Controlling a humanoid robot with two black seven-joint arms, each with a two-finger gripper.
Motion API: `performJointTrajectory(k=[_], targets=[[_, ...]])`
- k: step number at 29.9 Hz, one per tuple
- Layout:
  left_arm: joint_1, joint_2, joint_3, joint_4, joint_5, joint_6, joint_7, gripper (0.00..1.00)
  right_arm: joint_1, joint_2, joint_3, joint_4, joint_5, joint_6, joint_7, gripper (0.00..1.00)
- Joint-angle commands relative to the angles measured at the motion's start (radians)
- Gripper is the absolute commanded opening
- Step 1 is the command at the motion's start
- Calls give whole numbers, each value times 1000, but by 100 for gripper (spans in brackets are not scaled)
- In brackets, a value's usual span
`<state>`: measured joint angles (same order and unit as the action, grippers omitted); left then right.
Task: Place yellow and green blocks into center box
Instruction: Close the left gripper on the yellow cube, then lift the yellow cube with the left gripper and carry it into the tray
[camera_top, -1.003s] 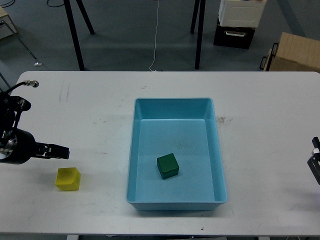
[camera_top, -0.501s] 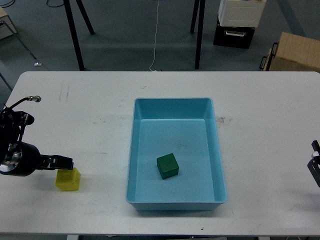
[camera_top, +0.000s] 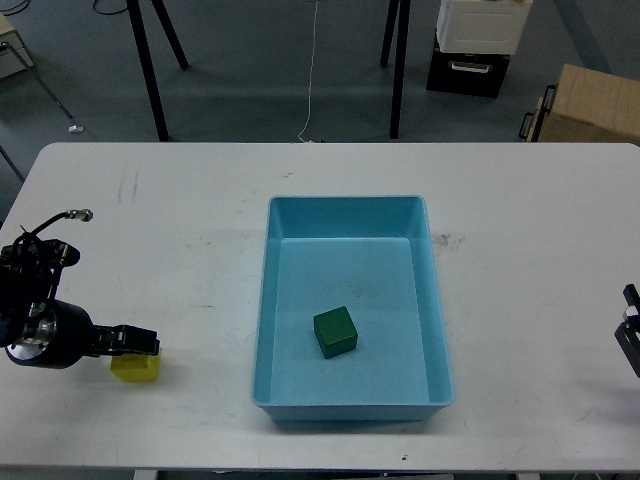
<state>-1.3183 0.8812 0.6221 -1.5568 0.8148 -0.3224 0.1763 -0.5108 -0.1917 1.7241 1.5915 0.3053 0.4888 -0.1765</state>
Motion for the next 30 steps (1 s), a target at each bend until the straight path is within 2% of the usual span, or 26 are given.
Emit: performJointTrajectory(k=[1,3,4,7,9,11,13,15,19,21,24,26,28,30], targets=[[33,-7,-25,1,1,3,2,98,-3,0,-9,2,0,0,0,100],[45,-8,-41,1,1,5,8,94,-3,0,-18,2,0,0,0,100],[50,-8,-47,1,1,5,11,88,-5,0,-18,2,0,0,0,100],[53,-13,-51,0,6,0,38,51,-8,0,-20,4,-2,0,0,100],[56,-19,-50,1,4,6,61,18,-8,0,-20,5,0,0,0,100],[56,-22,-56,1,6,26,75,15,-8,0,-20,5,0,0,0,100],[51,-18,-59,-6,7,23,94,3,-9,0,-20,7,0,0,0,100],[48,-10,-61,-8,10,19,114,0,-9,0,-18,7,-2,0,0,100],[4,22,-123,-19,7,-13,118,0,-18,0,-17,7,0,0,2,100],[-80,27,-143,-45,-9,-56,118,0,-25,0,-15,7,0,0,2,100],[-278,6,-131,-57,-141,-116,115,0,-29,0,-12,8,0,0,3,100],[-385,-71,-119,-46,-242,-166,114,0,-29,2,-12,10,0,0,3,100],[-496,-204,-88,-3,-321,-166,107,0,-29,2,-14,10,0,0,5,100],[-551,-368,-27,59,-364,-166,100,0,-29,3,-14,10,0,0,6,100]])
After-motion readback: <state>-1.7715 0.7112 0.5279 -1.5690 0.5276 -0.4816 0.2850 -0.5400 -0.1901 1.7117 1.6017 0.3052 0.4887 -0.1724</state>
